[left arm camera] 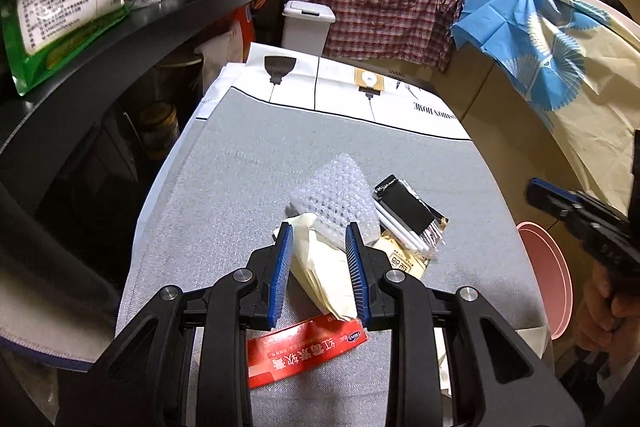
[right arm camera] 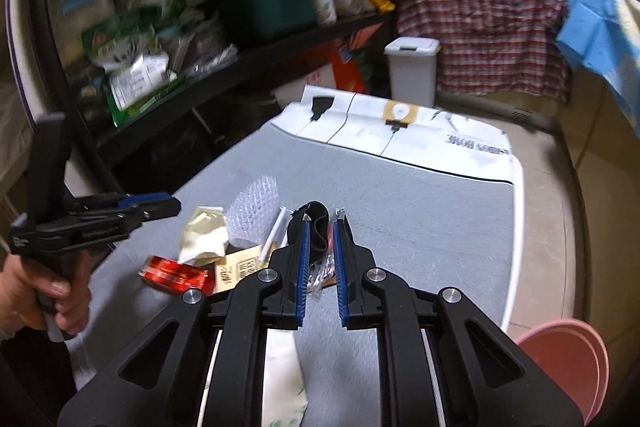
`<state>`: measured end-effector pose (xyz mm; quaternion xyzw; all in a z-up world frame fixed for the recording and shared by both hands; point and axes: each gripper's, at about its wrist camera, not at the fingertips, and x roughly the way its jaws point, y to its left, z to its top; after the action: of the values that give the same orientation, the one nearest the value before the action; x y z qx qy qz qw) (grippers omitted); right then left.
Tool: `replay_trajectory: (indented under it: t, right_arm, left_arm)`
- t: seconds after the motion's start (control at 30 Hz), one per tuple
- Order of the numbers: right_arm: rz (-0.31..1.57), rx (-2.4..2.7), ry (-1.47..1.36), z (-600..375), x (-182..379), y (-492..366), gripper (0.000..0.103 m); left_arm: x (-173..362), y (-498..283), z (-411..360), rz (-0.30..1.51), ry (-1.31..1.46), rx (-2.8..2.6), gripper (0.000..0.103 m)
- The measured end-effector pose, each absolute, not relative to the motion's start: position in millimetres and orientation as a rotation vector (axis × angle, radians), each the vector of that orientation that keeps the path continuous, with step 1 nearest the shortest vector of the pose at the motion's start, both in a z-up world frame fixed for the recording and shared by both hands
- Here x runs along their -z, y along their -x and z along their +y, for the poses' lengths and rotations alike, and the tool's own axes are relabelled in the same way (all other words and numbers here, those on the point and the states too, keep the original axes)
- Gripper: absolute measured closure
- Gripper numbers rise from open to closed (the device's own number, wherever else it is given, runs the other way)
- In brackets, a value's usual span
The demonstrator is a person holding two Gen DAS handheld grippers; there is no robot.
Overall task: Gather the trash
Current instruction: 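Move both tools back toward the remaining trash on the table, then grasp the white tissue with the left tool while the right tool grasps the black earphone cable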
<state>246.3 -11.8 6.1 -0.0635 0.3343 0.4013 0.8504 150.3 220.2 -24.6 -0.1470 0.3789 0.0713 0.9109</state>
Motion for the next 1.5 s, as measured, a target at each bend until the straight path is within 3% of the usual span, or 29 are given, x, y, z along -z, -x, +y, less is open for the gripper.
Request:
replay_trajectory:
  t: [0.77, 0.93, 1.07, 1.5]
  right_arm:
    - [0.896, -0.970, 0.262, 59, 61, -289, 0.084]
    - [0.892, -0.976, 0.281, 61, 63, -287, 0.090]
    - [0.870, -0.978, 0.299, 62, 57, -283, 0.100]
    - [0.791, -0.963, 0.273, 34, 12, -263, 0.100]
  left_arm:
    - [52, -166, 229, 0.890, 0.354, -0.123, 0.076]
    - [52, -167, 228, 0.898, 0.343, -0.118, 0.096]
    - [51, -165, 228, 0.893, 0.327, -0.123, 0.098]
    - [31, -150, 225, 0.839, 0.272, -0.146, 0.100]
